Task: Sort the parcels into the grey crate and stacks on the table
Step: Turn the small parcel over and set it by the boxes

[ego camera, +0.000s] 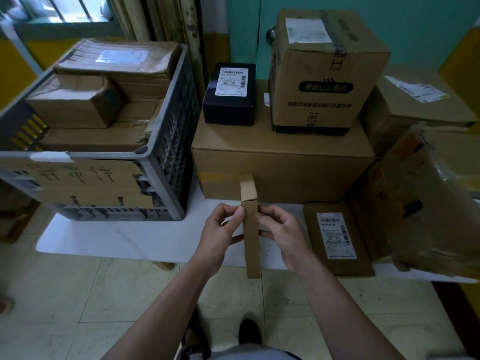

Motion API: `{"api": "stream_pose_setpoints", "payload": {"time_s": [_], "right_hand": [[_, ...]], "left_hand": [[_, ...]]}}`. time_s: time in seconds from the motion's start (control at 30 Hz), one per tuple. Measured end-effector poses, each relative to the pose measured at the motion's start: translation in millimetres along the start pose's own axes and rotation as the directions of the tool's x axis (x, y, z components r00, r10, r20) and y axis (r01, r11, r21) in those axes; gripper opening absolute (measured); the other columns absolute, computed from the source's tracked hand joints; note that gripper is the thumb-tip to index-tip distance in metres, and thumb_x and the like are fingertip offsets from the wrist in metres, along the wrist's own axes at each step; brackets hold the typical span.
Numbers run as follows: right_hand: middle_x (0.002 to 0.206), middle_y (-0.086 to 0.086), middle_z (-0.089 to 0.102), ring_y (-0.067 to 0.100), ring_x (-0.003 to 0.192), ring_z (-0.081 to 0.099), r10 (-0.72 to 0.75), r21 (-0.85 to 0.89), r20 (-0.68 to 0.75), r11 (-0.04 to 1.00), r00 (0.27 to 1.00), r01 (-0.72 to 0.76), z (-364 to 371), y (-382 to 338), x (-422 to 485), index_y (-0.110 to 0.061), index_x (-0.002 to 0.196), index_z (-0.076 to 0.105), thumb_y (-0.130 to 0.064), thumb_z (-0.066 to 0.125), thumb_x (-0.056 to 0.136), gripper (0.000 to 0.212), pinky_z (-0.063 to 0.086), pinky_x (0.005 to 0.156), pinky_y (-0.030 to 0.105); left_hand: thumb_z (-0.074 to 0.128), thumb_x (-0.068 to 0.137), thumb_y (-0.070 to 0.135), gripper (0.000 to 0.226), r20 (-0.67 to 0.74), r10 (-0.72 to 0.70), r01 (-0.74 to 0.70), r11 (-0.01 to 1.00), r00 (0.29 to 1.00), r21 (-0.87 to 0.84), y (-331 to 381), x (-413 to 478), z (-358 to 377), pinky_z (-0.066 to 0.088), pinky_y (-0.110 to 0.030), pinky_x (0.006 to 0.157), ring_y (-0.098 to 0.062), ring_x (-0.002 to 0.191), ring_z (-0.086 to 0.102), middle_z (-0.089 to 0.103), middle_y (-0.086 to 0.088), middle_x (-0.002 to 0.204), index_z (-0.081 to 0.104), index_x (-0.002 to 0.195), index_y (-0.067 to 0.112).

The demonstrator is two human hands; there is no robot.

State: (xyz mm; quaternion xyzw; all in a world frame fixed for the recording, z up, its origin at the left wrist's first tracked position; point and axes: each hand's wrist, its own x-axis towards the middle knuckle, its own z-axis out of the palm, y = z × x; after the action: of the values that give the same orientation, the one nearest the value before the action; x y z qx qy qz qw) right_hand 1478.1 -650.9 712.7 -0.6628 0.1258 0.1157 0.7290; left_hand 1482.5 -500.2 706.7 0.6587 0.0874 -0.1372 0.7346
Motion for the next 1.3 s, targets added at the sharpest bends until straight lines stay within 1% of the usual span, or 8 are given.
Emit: {"api": "stream_pose_setpoints", "payload": {"time_s": [0.13, 0.27, 0.37, 0.63, 0.73, 1.0, 1.1, 1.3], "right_hand": [[0.100, 0.004, 0.074, 0.009, 0.094, 0.070, 0.017, 0.003, -0.018, 1.000, 1.000, -0.017, 1, 0, -2, -0.010, 0.101, 0.070, -0.022, 0.060, 0.096, 0.016, 0.056, 0.078, 0.027], [0.095, -0.001, 0.075, 0.001, 0.087, 0.070, 0.051, 0.048, -0.010, 0.998, 0.999, -0.050, 4, -1, -3, -0.002, 0.106, 0.066, -0.032, 0.058, 0.096, 0.033, 0.055, 0.067, 0.019], [0.102, 0.009, 0.073, 0.008, 0.092, 0.071, 0.052, 0.031, -0.027, 0.998, 0.998, -0.052, 5, -1, -4, 0.002, 0.106, 0.064, -0.036, 0.062, 0.092, 0.040, 0.057, 0.069, 0.022], [0.105, 0.008, 0.072, 0.006, 0.090, 0.070, 0.072, 0.034, -0.040, 0.997, 0.997, -0.071, 8, -9, -9, -0.009, 0.108, 0.065, -0.045, 0.064, 0.085, 0.043, 0.055, 0.061, 0.018], [0.104, 0.008, 0.073, 0.004, 0.086, 0.070, 0.095, 0.031, -0.038, 0.995, 0.995, -0.094, 7, -11, -9, -0.009, 0.108, 0.064, -0.038, 0.065, 0.090, 0.034, 0.054, 0.059, 0.018], [0.105, 0.007, 0.072, 0.015, 0.096, 0.068, 0.128, -0.066, 0.021, 0.990, 0.992, -0.127, -3, -21, -4, -0.014, 0.111, 0.064, -0.025, 0.058, 0.097, 0.019, 0.054, 0.072, 0.027], [0.105, 0.008, 0.071, 0.020, 0.097, 0.067, 0.147, -0.096, 0.046, 0.985, 0.988, -0.142, -6, -23, -3, -0.013, 0.112, 0.063, -0.020, 0.054, 0.097, 0.019, 0.054, 0.079, 0.033], [0.099, 0.003, 0.073, 0.017, 0.091, 0.067, 0.137, -0.084, 0.084, 0.988, 0.987, -0.130, -12, -22, -6, -0.019, 0.114, 0.064, -0.017, 0.053, 0.094, 0.024, 0.049, 0.076, 0.031]], "left_hand": [[0.060, 0.087, 0.048, 0.036, -0.010, -0.033, 0.033, 0.999, 0.999, -0.027, 2, -1, 0, 0.058, -0.048, 0.091, -0.020, 0.108, 0.068, 0.067, -0.020, 0.115, 0.053, 0.086, 0.012], [0.060, 0.081, 0.056, 0.047, -0.017, -0.069, 0.068, 0.996, 0.997, -0.050, 2, -2, -1, 0.055, -0.051, 0.095, -0.015, 0.111, 0.067, 0.071, -0.012, 0.112, 0.053, 0.091, 0.011], [0.062, 0.078, 0.059, 0.054, -0.013, -0.079, 0.078, 0.996, 0.997, -0.050, 4, -2, -1, 0.054, -0.053, 0.096, -0.016, 0.112, 0.067, 0.072, -0.010, 0.111, 0.053, 0.096, 0.009], [0.064, 0.081, 0.057, 0.053, 0.018, -0.069, 0.069, 0.998, 0.997, -0.002, 5, -4, -2, 0.052, -0.056, 0.099, -0.016, 0.114, 0.065, 0.068, -0.007, 0.117, 0.061, 0.118, 0.020], [0.064, 0.080, 0.057, 0.053, 0.026, -0.079, 0.079, 0.997, 0.997, 0.014, 5, -4, 0, 0.052, -0.055, 0.100, -0.015, 0.111, 0.066, 0.067, -0.007, 0.119, 0.062, 0.120, 0.022], [0.066, 0.079, 0.054, 0.056, 0.057, -0.100, 0.097, 0.994, 0.993, 0.040, 1, -2, 2, 0.052, -0.053, 0.100, -0.017, 0.115, 0.064, 0.066, -0.006, 0.123, 0.059, 0.128, 0.030], [0.068, 0.078, 0.050, 0.059, 0.080, -0.113, 0.111, 0.993, 0.990, 0.034, 0, -1, 3, 0.052, -0.052, 0.100, -0.016, 0.115, 0.063, 0.063, -0.005, 0.125, 0.055, 0.133, 0.033], [0.067, 0.077, 0.047, 0.063, 0.124, -0.126, 0.119, 0.991, 0.984, 0.057, 0, 0, 7, 0.052, -0.047, 0.099, -0.015, 0.119, 0.060, 0.061, 0.002, 0.129, 0.052, 0.136, 0.036]]}}
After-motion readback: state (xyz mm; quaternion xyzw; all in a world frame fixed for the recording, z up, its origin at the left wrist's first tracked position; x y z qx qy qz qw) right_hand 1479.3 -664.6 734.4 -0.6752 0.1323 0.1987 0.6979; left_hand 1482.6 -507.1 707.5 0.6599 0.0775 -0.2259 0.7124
